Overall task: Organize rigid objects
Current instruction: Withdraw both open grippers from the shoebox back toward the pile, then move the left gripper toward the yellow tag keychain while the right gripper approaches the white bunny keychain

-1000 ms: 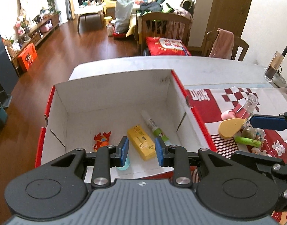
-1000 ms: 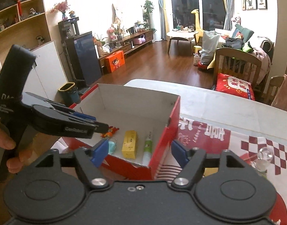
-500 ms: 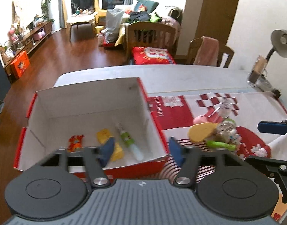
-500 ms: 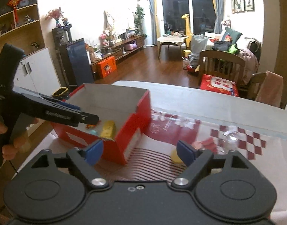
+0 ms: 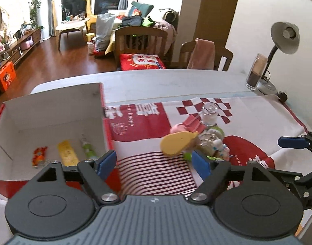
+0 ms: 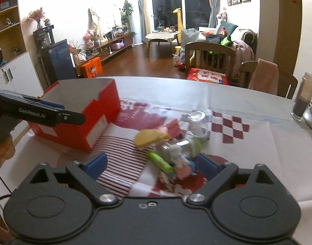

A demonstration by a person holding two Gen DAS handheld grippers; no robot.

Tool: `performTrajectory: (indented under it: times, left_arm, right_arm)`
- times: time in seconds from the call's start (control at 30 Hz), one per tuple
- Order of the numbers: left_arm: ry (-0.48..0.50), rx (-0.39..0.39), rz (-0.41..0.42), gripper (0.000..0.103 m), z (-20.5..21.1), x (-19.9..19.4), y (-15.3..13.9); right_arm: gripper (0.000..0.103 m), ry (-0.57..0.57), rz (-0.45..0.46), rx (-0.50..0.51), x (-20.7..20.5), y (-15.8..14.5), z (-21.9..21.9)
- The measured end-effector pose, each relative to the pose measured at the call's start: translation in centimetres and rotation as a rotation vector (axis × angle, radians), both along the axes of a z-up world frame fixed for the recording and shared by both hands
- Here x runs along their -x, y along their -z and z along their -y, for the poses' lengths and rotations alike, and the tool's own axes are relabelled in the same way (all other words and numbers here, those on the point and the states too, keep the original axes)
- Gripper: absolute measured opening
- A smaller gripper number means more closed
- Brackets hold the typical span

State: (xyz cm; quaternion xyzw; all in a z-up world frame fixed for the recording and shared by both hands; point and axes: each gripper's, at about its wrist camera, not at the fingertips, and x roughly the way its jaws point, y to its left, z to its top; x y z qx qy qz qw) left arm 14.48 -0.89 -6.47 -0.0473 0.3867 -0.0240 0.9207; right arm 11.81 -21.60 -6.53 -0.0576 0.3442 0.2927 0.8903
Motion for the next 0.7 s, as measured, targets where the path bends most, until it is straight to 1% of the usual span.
performTrajectory:
  times: [0.1, 0.2, 0.33, 0.4, 0.5, 0.6, 0.7]
  left_arm:
    - [0.000, 0.003, 0.002, 0.086, 1.3, -0.6, 0.8]
    - [-0.009, 0.029, 0.000, 0.087, 2.2, -1.5, 1.6]
    - [-0.029, 0.037, -0.004, 0.098, 3.2, -3.0, 2.7]
    - [-0.033, 0.044, -0.012, 0.102, 3.6, -3.9, 3.4]
    - [-0.053, 0.033, -0.036, 0.102, 4.1, -5.3, 4.6]
    - [-0.056, -0.010, -0.057, 0.102, 4.7, -6.6, 5.8]
    - [-0.038, -0.031, -0.070, 0.102, 5.1, -7.7, 7.0]
  right_arm:
    - [0.094, 0.002, -0.008, 0.002, -0.4, 0.5, 1.2]
    - [0.094, -0.003, -0.008, 0.008, -0.6, 1.0, 1.8]
    - [0.094, -0.013, -0.009, 0.022, -1.7, 1.9, 2.7]
    - [0.094, -0.014, -0.012, 0.028, -2.2, 2.3, 3.0]
    - [0.094, -0.019, -0.020, 0.037, -3.0, 2.9, 3.1]
    - [0.094, -0.027, -0.031, 0.052, -3.9, 3.7, 3.1]
    - [0.090, -0.026, -0.042, 0.054, -4.6, 4.3, 2.9]
